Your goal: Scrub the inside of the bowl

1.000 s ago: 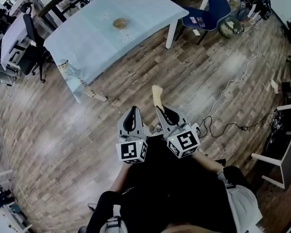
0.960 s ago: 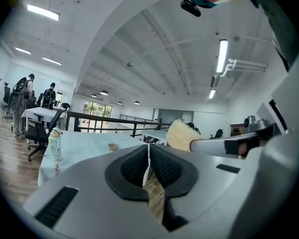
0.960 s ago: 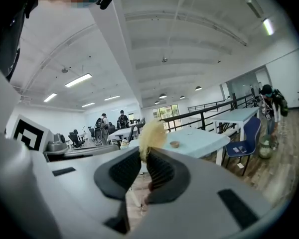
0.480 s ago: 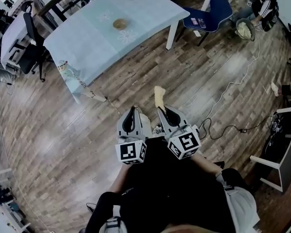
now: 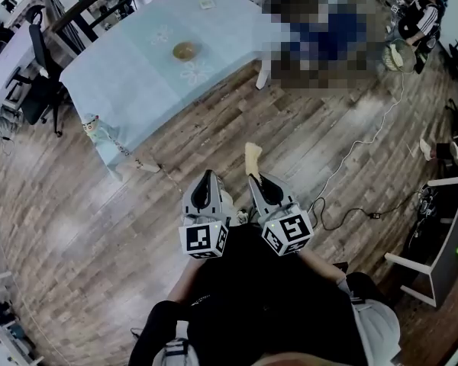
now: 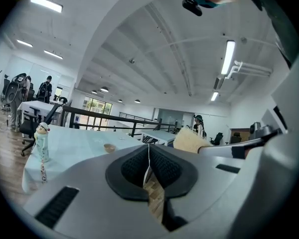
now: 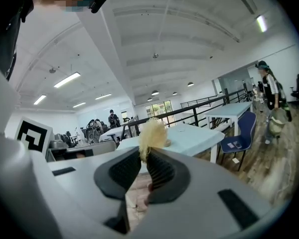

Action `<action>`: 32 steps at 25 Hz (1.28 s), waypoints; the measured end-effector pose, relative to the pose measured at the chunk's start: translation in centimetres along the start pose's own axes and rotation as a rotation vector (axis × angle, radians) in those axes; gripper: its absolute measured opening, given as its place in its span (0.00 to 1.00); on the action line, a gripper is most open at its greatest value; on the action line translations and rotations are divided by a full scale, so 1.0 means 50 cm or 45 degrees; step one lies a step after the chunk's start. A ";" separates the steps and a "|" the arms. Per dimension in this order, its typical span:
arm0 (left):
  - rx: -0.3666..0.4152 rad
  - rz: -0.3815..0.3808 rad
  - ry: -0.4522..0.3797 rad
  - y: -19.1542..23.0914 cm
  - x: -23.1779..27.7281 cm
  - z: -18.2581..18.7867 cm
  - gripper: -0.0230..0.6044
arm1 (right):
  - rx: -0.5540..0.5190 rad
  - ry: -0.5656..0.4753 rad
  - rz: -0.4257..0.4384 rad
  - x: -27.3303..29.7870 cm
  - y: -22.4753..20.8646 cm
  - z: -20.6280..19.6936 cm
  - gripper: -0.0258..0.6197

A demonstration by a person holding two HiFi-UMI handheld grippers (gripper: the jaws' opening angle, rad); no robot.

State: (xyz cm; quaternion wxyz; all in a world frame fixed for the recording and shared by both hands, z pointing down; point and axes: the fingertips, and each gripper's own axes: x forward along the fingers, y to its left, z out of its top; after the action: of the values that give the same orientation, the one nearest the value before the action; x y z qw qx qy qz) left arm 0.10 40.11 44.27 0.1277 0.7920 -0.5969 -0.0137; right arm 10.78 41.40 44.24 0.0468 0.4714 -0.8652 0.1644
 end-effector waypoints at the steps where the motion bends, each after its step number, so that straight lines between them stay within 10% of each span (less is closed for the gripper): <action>1: -0.013 -0.011 -0.007 0.001 0.018 0.006 0.06 | 0.000 0.002 -0.011 0.012 -0.010 0.008 0.10; 19: 0.044 -0.060 -0.051 0.183 0.298 0.112 0.06 | -0.064 -0.033 -0.105 0.303 -0.075 0.132 0.10; 32: -0.002 -0.063 -0.055 0.244 0.395 0.121 0.06 | -0.052 0.040 0.024 0.453 -0.086 0.137 0.10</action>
State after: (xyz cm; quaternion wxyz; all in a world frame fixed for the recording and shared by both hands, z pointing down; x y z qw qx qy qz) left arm -6.78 17.13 43.68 0.1149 0.8059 -0.5798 -0.0345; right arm 2.39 18.86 44.16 0.0685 0.4594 -0.8720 0.1546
